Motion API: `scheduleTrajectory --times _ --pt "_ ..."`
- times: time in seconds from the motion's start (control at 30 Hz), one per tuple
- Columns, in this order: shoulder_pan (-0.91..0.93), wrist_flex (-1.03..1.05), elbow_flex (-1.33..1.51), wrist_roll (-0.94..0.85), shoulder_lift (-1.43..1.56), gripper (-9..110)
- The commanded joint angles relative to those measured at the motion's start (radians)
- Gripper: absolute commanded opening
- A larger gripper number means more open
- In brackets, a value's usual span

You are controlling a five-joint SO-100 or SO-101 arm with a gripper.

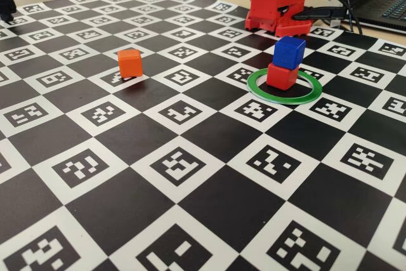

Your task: Grab the red cube then put it in the green circle then put the blue cube on top and finally the orange cube on top

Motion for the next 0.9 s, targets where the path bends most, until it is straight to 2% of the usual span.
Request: scheduleTrajectory --times 0.0,0.37,0.87 --pt "0.060 -0.037 -0.112 -0.018 -0.014 37" --pt "0.184 -0.110 -0.199 -0.034 -0.178 36" --pt "0.230 -0.164 -0.166 0.035 -0.314 35"
